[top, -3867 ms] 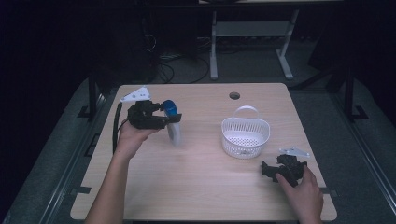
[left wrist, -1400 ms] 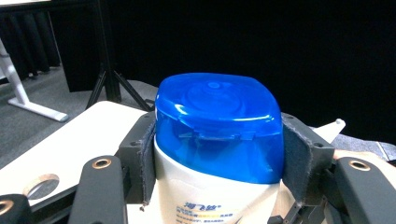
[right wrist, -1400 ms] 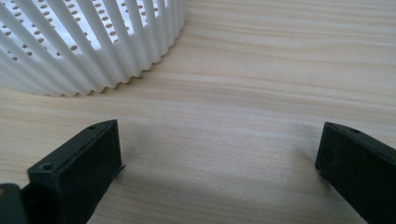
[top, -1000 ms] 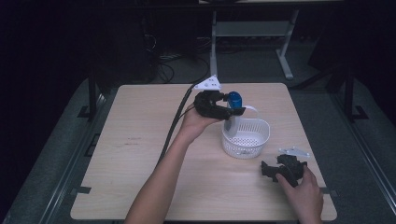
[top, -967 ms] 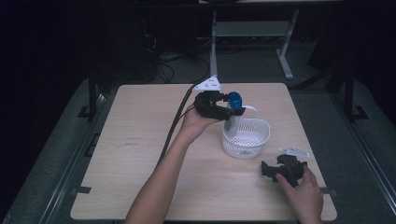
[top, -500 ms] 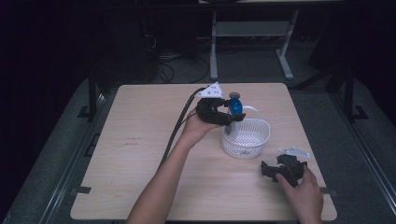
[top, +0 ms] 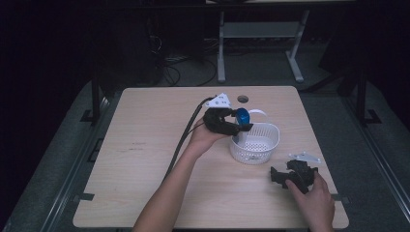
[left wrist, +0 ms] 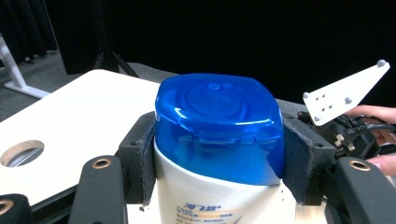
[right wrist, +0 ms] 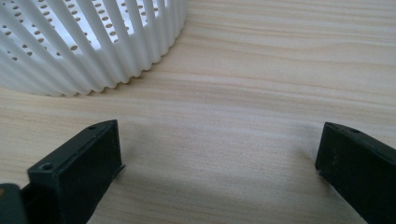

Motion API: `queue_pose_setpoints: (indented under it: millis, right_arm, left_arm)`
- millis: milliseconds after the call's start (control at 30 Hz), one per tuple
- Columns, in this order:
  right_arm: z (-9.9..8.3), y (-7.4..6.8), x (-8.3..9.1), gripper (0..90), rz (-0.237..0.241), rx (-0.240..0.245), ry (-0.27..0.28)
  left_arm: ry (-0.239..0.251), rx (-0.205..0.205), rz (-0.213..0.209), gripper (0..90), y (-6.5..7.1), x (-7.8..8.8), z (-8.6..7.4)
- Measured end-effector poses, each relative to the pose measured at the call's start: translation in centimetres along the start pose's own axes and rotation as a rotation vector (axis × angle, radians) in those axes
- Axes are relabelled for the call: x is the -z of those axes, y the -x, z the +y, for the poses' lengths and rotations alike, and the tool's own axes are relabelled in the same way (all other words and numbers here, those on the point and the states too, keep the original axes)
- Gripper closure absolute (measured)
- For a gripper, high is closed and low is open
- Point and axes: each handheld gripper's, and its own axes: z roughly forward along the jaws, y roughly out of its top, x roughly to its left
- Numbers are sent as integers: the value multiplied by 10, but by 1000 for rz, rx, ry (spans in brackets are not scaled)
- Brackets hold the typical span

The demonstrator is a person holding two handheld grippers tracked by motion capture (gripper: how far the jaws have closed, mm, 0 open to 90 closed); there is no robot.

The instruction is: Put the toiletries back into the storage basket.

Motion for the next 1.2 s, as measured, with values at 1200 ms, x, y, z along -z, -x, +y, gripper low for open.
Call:
queue_pose_setpoints:
  millis: [1200]
  right_arm:
    - [0, 0, 0, 0, 0, 2, 1]
  left_arm:
    - [-36, -2, 16, 372, 1, -12, -25]
